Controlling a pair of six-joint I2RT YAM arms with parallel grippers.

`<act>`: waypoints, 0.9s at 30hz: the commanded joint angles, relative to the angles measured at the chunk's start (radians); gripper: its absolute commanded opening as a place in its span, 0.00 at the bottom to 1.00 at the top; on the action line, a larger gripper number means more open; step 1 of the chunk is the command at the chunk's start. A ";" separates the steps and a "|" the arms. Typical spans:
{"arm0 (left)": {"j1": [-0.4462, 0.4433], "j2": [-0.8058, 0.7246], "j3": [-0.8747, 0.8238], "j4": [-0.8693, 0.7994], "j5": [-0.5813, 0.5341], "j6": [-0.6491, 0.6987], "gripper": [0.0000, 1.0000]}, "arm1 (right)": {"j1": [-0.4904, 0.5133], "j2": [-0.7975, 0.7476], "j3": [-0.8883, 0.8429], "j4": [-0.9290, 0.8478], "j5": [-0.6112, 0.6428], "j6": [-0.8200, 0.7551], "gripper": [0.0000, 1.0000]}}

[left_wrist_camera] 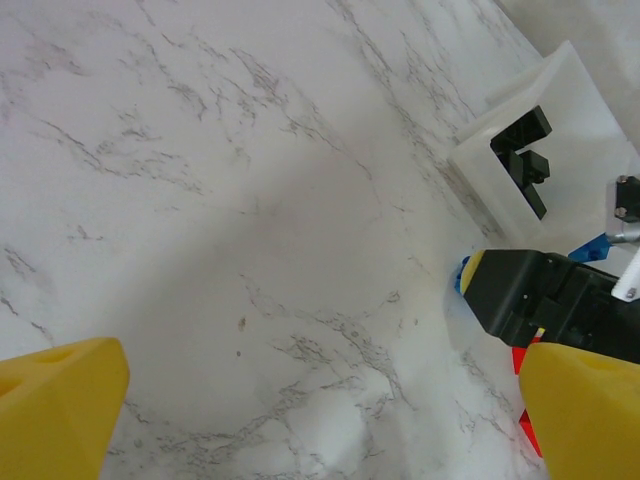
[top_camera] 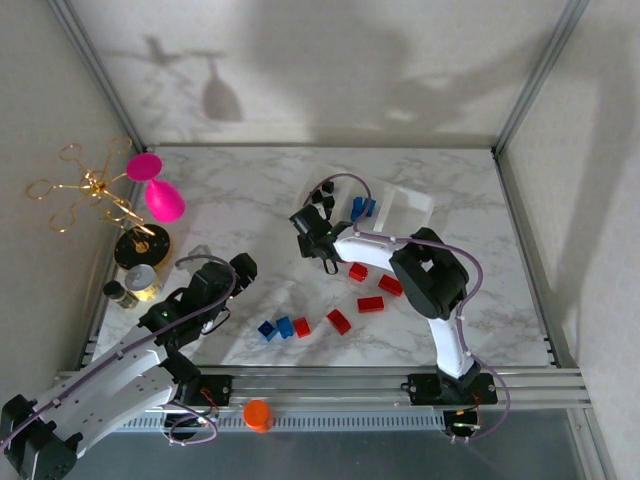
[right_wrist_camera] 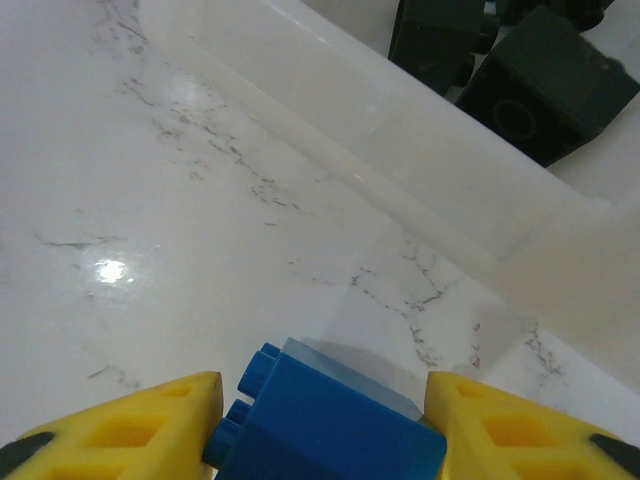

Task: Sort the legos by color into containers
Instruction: Pick up the lego from the center of the table, then place the lego in the container.

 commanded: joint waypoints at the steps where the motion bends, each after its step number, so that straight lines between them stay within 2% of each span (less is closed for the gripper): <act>1: 0.011 0.007 0.038 -0.015 -0.023 -0.005 1.00 | -0.005 -0.109 -0.010 -0.006 -0.022 -0.011 0.44; 5: 0.011 0.029 0.057 0.001 -0.013 0.010 1.00 | -0.009 -0.181 -0.009 -0.020 -0.027 -0.016 0.44; 12: 0.011 0.122 0.105 0.054 0.023 0.049 1.00 | -0.082 -0.252 0.024 -0.044 -0.028 -0.043 0.46; 19: 0.011 0.223 0.150 0.121 0.059 0.087 1.00 | -0.204 -0.231 0.065 -0.040 -0.024 -0.070 0.46; 27: 0.011 0.324 0.202 0.178 0.088 0.118 1.00 | -0.307 -0.115 0.147 -0.042 -0.018 -0.079 0.46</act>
